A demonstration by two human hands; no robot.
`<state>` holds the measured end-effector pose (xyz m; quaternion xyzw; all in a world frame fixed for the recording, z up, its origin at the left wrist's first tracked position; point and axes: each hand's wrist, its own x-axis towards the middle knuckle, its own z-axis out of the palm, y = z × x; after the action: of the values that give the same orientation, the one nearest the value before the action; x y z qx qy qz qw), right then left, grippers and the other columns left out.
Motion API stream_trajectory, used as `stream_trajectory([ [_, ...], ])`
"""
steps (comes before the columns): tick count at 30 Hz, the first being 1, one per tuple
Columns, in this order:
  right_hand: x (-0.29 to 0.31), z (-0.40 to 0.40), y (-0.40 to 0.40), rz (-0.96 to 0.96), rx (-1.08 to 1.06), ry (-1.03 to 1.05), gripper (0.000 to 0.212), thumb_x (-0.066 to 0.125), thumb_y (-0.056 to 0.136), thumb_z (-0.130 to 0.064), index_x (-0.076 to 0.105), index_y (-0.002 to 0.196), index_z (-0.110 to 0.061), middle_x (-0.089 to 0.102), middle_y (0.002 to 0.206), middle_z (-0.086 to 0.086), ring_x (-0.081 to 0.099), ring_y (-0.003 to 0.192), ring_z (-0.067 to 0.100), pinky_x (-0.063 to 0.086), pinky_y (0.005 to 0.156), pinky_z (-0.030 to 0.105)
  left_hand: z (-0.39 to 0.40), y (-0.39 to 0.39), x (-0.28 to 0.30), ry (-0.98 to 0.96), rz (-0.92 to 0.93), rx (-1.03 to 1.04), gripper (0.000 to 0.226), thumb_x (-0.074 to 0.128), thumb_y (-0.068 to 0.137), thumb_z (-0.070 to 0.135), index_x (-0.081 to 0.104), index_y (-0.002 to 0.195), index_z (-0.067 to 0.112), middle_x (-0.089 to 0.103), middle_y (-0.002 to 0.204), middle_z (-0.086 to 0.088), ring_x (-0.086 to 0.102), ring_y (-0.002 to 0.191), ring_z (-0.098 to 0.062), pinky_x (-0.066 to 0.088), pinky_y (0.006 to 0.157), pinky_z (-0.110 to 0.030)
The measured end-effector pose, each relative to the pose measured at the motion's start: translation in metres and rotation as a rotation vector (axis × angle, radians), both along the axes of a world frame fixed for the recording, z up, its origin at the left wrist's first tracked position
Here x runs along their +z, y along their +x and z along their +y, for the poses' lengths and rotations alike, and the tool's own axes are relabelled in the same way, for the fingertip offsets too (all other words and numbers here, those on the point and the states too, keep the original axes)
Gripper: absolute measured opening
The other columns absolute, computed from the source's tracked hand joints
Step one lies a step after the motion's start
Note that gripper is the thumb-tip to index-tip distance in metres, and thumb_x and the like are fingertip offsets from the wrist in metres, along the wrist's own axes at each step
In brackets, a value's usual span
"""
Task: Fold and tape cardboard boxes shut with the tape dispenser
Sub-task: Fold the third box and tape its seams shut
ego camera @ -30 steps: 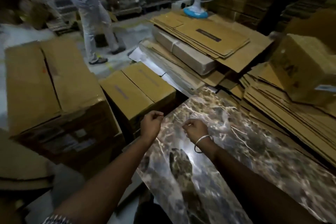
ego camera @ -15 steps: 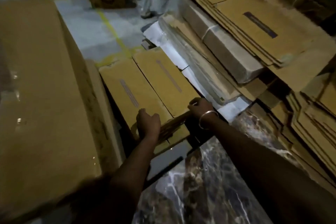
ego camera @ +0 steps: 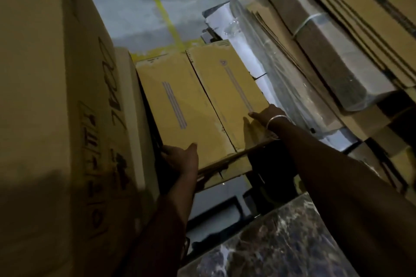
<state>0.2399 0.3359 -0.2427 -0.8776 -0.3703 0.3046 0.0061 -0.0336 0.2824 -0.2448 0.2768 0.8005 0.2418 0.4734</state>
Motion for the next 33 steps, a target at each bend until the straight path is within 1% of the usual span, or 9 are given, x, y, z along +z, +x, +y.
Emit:
stream_trajectory([
  [4,-0.016,0.004,0.009,-0.061,-0.07,-0.077,0.118,0.071,0.066,-0.08,0.037,0.148,-0.004,0.037,0.152,0.02,0.038,0.138,0.038,0.04,0.104,0.047,0.01,-0.004,-0.011,0.014,-0.069,0.184,0.097,0.079,0.085,0.034,0.02,0.158,0.007,0.026,0.162,-0.014,0.026,0.148,-0.034,0.027,0.114,-0.042],
  [13,0.005,-0.012,0.015,-0.015,-0.188,0.124,0.085,0.087,0.06,-0.065,0.054,0.107,-0.003,0.059,0.099,0.017,0.065,0.099,0.034,0.042,0.056,0.032,0.018,0.001,0.005,0.088,-0.11,0.274,0.087,0.08,0.084,0.013,0.029,0.154,0.005,0.042,0.153,-0.015,0.04,0.14,-0.034,0.037,0.11,-0.039],
  [16,0.047,-0.021,0.018,-0.025,-0.212,0.205,0.122,0.081,0.052,-0.078,0.041,0.137,-0.001,0.06,0.123,0.019,0.062,0.112,0.036,0.053,0.073,0.039,0.026,0.011,0.036,0.136,-0.17,0.271,0.083,0.079,0.081,0.007,0.034,0.15,0.003,0.049,0.147,-0.016,0.049,0.132,-0.033,0.043,0.103,-0.034],
  [19,0.096,-0.036,0.033,-0.118,-0.205,0.248,0.138,0.064,0.024,-0.1,0.058,0.12,-0.001,0.067,0.108,0.018,0.067,0.095,0.034,0.053,0.066,0.039,0.028,0.02,0.074,0.131,-0.207,0.194,0.073,0.083,0.073,0.02,0.05,0.136,0.007,0.059,0.132,-0.014,0.057,0.12,-0.035,0.048,0.101,-0.043],
  [22,0.171,-0.065,0.028,-0.154,-0.198,0.302,0.086,0.078,0.053,-0.082,0.057,0.081,-0.003,0.058,0.079,0.012,0.066,0.083,0.033,0.047,0.06,0.039,0.023,0.026,0.117,0.126,-0.133,0.071,0.041,0.083,0.067,0.035,0.056,0.088,0.012,0.062,0.098,-0.008,0.061,0.09,-0.03,0.054,0.091,-0.054],
  [24,0.214,-0.09,0.029,-0.198,-0.185,0.299,0.073,0.077,0.07,-0.07,0.05,0.085,-0.004,0.054,0.085,0.012,0.061,0.084,0.031,0.054,0.075,0.043,0.014,0.031,0.153,0.13,-0.099,-0.008,0.043,0.083,0.073,0.034,0.045,0.069,0.013,0.057,0.087,-0.006,0.057,0.08,-0.027,0.056,0.088,-0.052],
  [26,0.252,-0.119,0.029,-0.265,-0.217,0.297,0.083,0.073,0.067,-0.078,0.055,0.095,-0.002,0.06,0.094,0.012,0.062,0.085,0.031,0.055,0.071,0.041,0.001,0.034,0.186,0.161,-0.08,-0.079,0.04,0.083,0.074,0.034,0.051,0.073,0.01,0.058,0.087,-0.006,0.057,0.078,-0.026,0.056,0.084,-0.048],
  [28,0.284,-0.154,0.03,-0.288,-0.249,0.304,0.079,0.07,0.062,-0.084,0.059,0.083,-0.008,0.064,0.084,0.011,0.062,0.073,0.029,0.046,0.057,0.033,-0.018,0.036,0.217,0.194,-0.073,-0.132,0.04,0.083,0.072,0.035,0.058,0.085,0.007,0.061,0.089,-0.007,0.057,0.074,-0.024,0.054,0.079,-0.044],
  [33,0.327,-0.281,0.017,-0.34,-0.431,0.358,0.079,0.07,0.061,-0.084,0.049,0.076,-0.01,0.058,0.072,0.007,0.057,0.06,0.026,0.047,0.054,0.032,-0.095,0.04,0.265,0.258,-0.038,-0.303,0.053,0.084,0.069,0.041,0.059,0.096,0.003,0.059,0.081,-0.007,0.054,0.066,-0.025,0.047,0.067,-0.04],
])
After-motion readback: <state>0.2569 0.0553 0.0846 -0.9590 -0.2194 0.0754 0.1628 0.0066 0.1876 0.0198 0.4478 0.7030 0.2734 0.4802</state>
